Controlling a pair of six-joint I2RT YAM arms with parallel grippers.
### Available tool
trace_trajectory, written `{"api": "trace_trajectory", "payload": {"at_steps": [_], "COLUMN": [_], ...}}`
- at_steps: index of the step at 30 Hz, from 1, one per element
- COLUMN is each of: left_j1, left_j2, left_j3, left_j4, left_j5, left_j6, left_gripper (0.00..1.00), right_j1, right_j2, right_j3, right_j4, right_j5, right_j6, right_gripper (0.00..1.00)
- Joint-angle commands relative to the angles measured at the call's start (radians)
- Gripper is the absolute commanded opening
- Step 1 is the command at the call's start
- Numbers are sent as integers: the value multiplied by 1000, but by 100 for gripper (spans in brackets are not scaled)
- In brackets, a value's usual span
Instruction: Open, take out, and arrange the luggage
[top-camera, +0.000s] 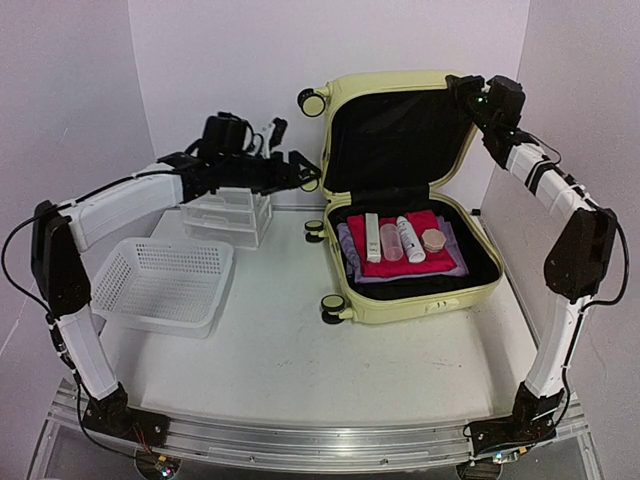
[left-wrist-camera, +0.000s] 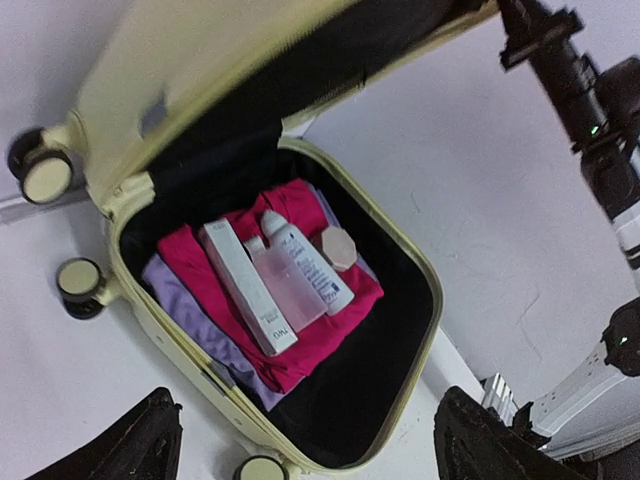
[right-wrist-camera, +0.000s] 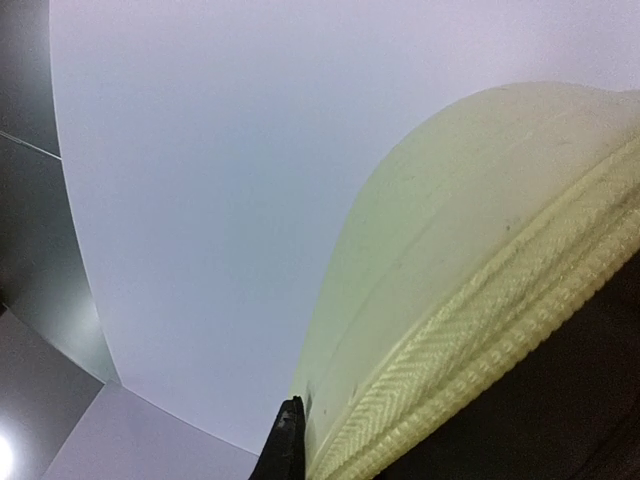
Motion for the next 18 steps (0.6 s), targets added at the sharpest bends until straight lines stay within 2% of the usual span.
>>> {"api": "trace_trajectory", "payload": {"at_steps": [1, 6, 9, 11, 15, 18], "left_j1": [-110, -155, -186, -197, -208, -221], "left_j2": [149, 315, 396, 433, 500, 566], "left_j3": [-8, 50, 90, 108, 165, 260], "left_j4": [32, 38, 39, 38, 39, 38], "left_j5": [-105, -163, -170, -170, -138, -92], "left_j6": [-76, -208, -224, -241, -264, -283], "left_gripper": [88, 89, 89, 86, 70, 49], "right_j1": [-48, -91, -115, -131, -158, -194], "right_j2": [31, 75, 93, 104, 128, 152], "right_j3": [189, 228, 237, 247, 262, 274], "right_j4": [-8, -34, -39, -44, -47, -47], "right_j5": [133, 137, 133, 128, 111, 97], "right_j6": [-293, -286, -287, -290, -288, -279], "right_gripper": [0, 0, 0, 0, 0, 0]}}
